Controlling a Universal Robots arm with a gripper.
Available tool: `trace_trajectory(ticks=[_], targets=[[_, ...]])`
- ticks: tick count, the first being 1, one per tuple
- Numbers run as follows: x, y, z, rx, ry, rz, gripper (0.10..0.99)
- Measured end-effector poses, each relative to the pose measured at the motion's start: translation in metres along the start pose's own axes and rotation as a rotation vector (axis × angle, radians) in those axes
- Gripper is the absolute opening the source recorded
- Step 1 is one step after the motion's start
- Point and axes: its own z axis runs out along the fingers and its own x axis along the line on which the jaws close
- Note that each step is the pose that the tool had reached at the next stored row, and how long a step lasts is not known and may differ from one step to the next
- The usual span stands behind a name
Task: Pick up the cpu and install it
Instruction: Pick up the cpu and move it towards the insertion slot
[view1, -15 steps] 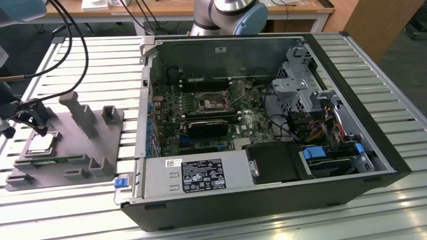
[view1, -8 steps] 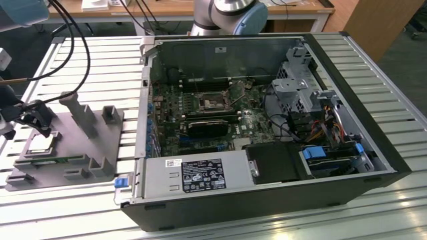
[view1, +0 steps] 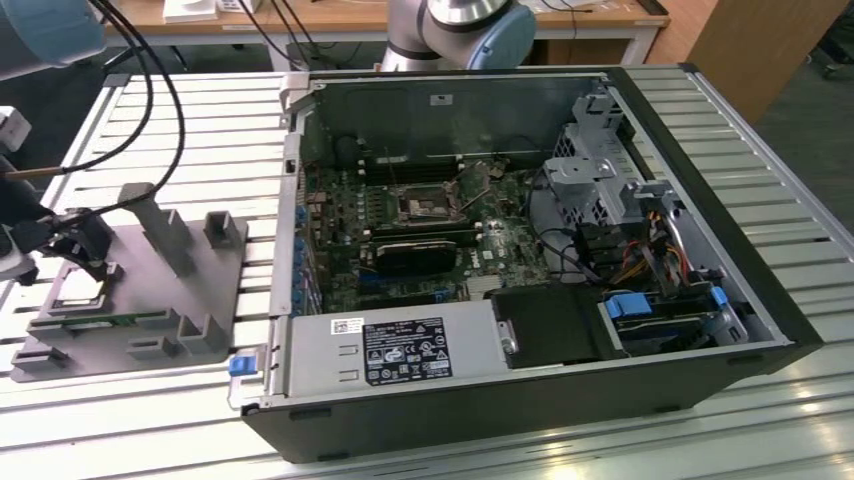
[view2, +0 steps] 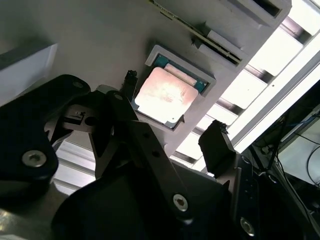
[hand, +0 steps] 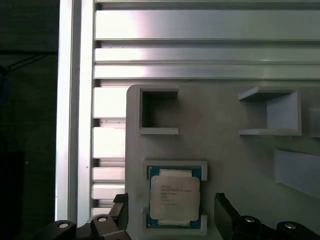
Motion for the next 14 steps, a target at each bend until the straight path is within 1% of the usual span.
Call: trace_trajectory(ticks=[5, 14], targets=[[-0.0018, -0.0003, 0.0071, 0.0, 0.0, 0.0, 0.776], [-0.002, -0.0007, 0.0153, 0.002, -0.0009, 0.005, 0.776]])
